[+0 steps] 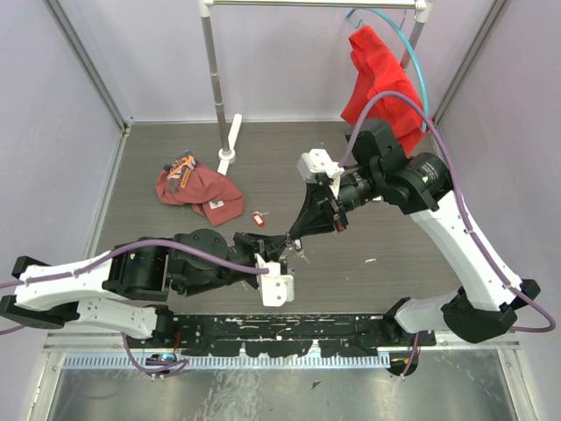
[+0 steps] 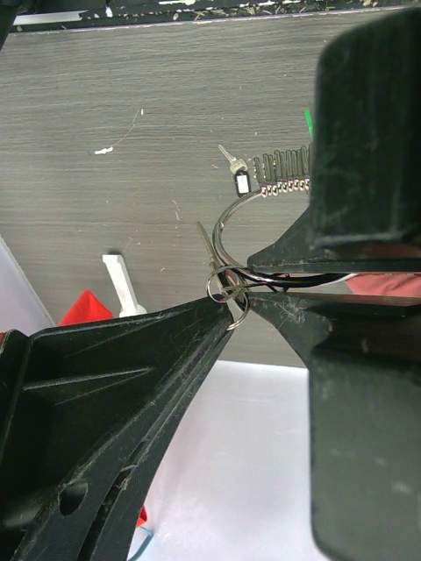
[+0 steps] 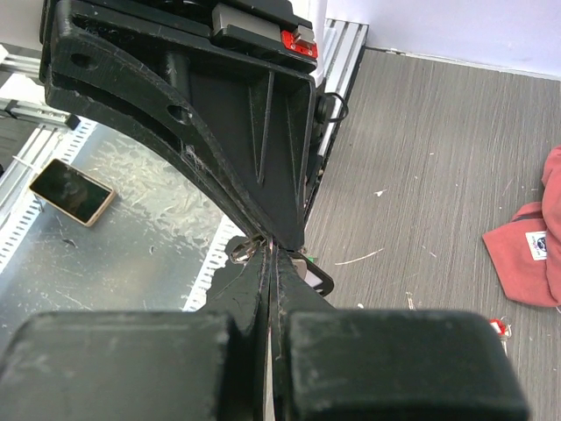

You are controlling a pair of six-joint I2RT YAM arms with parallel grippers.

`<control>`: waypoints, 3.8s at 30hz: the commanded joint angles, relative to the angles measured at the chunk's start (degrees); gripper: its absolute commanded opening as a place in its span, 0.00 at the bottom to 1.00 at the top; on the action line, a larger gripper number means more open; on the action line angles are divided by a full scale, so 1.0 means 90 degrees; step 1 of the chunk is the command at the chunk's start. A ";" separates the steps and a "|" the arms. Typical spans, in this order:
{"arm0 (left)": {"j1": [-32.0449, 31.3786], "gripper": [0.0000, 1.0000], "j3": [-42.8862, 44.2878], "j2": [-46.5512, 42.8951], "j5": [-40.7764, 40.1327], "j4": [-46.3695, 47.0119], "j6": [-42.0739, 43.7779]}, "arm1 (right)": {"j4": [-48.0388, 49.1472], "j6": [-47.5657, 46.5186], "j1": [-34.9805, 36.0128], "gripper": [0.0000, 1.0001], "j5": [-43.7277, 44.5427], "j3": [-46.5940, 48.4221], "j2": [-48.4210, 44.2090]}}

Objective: Put the keys on the keyring

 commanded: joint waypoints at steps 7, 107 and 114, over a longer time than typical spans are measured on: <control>0.0019 0.00 0.0258 -0.0090 0.0047 0.0122 -0.0048 | -0.0298 -0.0219 0.0157 0.01 -0.0384 0.0289 -0.0041; 0.0544 0.00 -0.0754 0.0108 -0.0952 0.0438 -0.0693 | 0.3705 0.8177 0.1369 0.50 0.6592 -0.3070 -0.2326; 0.0579 0.00 -0.0719 0.0139 -0.0913 0.0455 -0.0666 | 0.3821 0.8167 0.1494 0.42 0.6467 -0.3130 -0.2250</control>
